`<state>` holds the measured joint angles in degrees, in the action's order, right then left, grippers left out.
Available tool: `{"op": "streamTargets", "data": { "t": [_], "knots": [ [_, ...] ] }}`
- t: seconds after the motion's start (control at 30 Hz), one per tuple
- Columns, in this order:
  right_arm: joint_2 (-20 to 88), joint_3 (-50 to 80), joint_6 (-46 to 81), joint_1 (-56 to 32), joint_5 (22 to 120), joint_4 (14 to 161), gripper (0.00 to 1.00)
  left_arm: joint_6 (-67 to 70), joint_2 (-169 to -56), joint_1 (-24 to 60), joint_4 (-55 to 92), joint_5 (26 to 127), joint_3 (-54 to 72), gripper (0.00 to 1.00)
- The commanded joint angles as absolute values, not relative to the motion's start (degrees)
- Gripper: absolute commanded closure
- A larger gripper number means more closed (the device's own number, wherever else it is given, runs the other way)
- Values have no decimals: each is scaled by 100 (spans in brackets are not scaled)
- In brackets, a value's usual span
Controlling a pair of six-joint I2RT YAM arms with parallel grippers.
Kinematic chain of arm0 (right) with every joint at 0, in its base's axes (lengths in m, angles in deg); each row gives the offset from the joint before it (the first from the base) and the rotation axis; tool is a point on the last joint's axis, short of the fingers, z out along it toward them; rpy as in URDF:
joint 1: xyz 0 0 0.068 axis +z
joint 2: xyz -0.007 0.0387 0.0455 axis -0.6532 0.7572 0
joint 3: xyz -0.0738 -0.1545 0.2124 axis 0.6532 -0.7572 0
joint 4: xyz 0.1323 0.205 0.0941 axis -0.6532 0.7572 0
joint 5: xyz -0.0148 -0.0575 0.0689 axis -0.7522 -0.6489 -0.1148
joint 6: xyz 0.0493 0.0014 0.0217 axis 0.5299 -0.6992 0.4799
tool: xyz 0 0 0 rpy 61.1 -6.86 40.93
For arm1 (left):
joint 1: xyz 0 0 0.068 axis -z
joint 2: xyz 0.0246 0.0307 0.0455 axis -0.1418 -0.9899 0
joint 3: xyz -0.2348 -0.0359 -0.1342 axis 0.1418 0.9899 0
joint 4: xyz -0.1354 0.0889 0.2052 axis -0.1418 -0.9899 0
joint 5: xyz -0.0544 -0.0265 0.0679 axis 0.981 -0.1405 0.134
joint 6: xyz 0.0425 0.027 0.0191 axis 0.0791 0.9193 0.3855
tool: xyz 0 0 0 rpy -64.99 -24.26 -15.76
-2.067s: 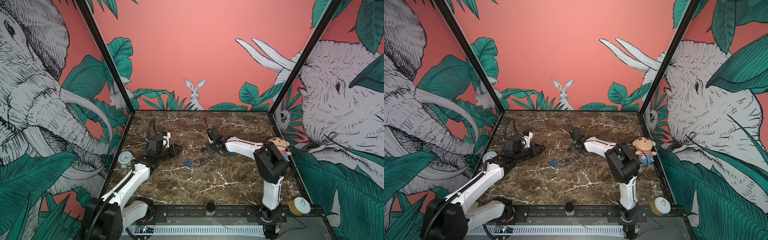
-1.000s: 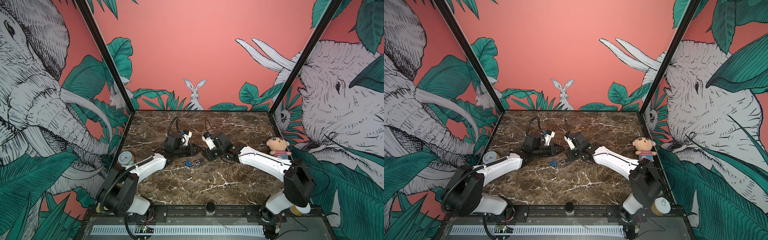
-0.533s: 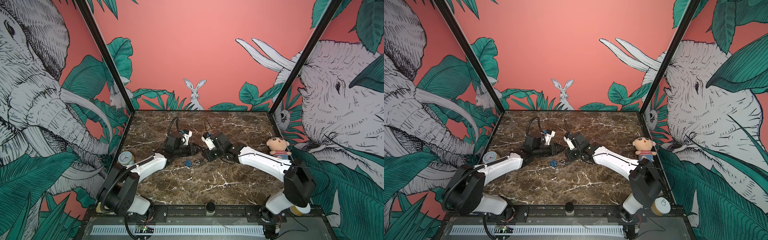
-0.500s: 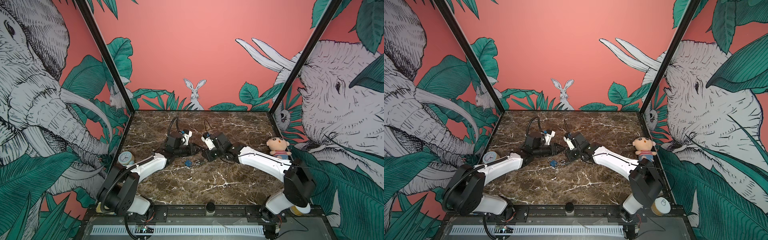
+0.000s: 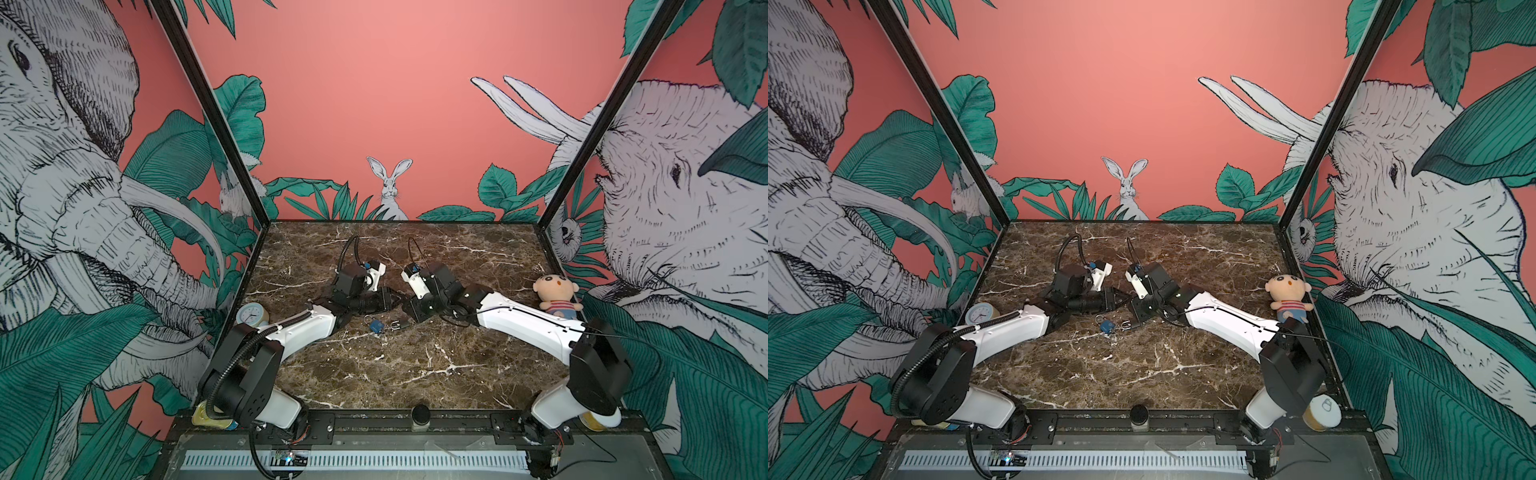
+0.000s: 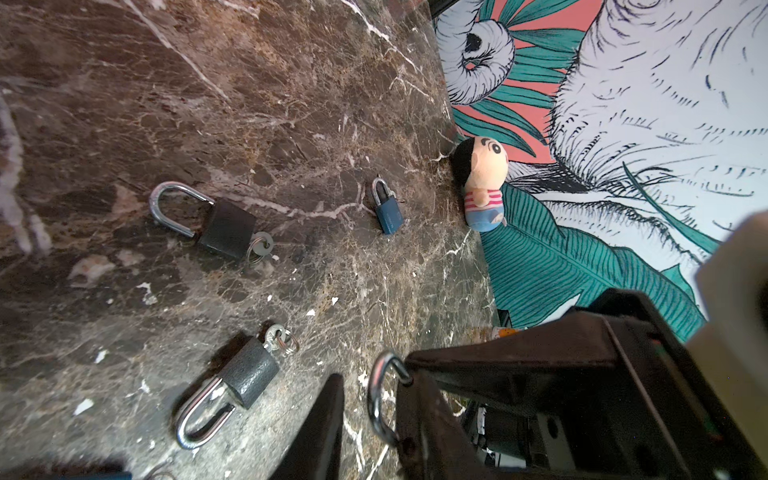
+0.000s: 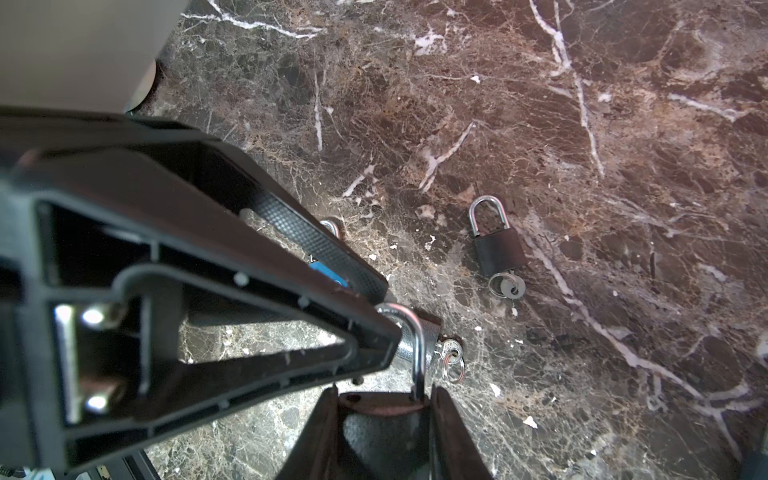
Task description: Lock with the key
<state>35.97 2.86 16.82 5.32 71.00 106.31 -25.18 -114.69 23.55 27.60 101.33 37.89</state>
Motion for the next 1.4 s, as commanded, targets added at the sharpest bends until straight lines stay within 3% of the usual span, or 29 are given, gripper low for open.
{"op": "streamTargets", "data": {
  "t": [0.0,0.77,0.9,1.0,1.1,1.13,1.23,1.37],
  "knots": [
    [3433,463,1639,587,7140,10506,80,-2570,-11490,2384,2947,10314,3690,68],
    [3399,533,1643,589,7216,10490,81,-2603,-11659,2428,3053,10367,3624,81],
    [3393,552,1647,589,7213,10490,81,-2618,-11686,2428,3065,10374,3624,86],
    [3391,558,1647,589,7221,10482,81,-2643,-11694,2428,3120,10409,3637,100],
    [3384,534,1660,589,7277,10423,81,-2666,-11686,2433,3148,10388,3645,100],
    [3385,519,1671,592,7322,10411,78,-2686,-11679,2430,3193,10396,3656,100],
    [3334,451,1714,586,7384,10368,56,-2844,-11629,2428,3391,10331,3722,100],
    [2967,60,2002,398,7798,9920,47,-3021,-11521,2428,3519,10224,3729,100]
  ]
}}
